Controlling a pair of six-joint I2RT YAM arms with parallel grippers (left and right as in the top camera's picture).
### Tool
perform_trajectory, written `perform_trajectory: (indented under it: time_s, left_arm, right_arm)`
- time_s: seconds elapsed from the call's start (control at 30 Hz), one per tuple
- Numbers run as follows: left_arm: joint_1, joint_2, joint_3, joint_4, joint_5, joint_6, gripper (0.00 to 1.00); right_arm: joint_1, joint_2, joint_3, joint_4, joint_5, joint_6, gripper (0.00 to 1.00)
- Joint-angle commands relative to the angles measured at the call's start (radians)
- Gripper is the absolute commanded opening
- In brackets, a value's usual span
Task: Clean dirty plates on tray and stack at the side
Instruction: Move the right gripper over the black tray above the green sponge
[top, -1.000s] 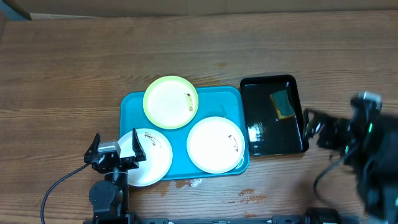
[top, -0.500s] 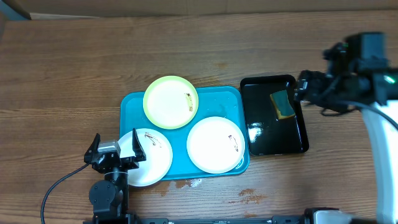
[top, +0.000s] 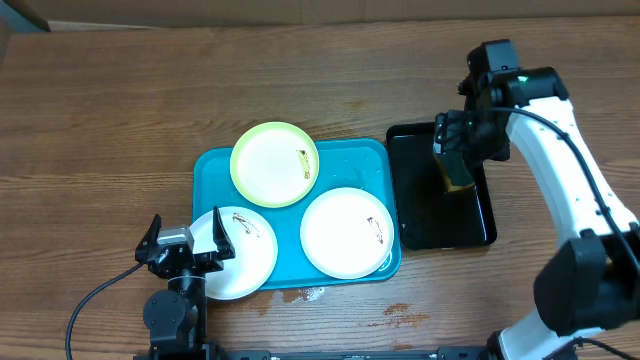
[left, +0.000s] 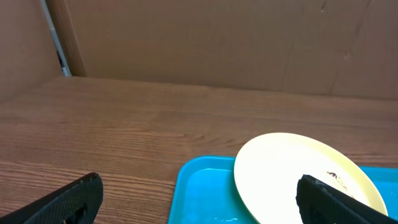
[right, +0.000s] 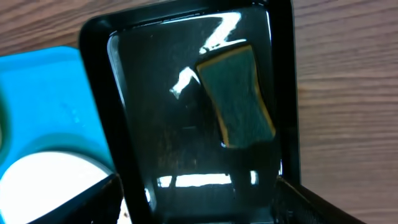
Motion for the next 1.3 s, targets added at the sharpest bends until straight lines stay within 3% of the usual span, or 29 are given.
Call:
perform_trajectory:
  time_s: [0.0, 0.17, 1.27]
  left_arm:
    - [-0.003, -0.008, -0.003, 0.003, -0.012, -0.014, 1.00]
    - [-0.003, -0.008, -0.003, 0.003, -0.012, -0.014, 1.00]
    - [-0.003, -0.008, -0.003, 0.003, -0.012, -0.014, 1.00]
  right_arm:
    - [-0.001, 0.012, 0.020, 0.018, 0.018, -0.008, 0.81]
    - [-0.001, 0.012, 0.020, 0.038, 0.019, -0.008, 0.88]
    - [-0.001, 0.012, 0.020, 0.048, 0.019, -0.020, 1.00]
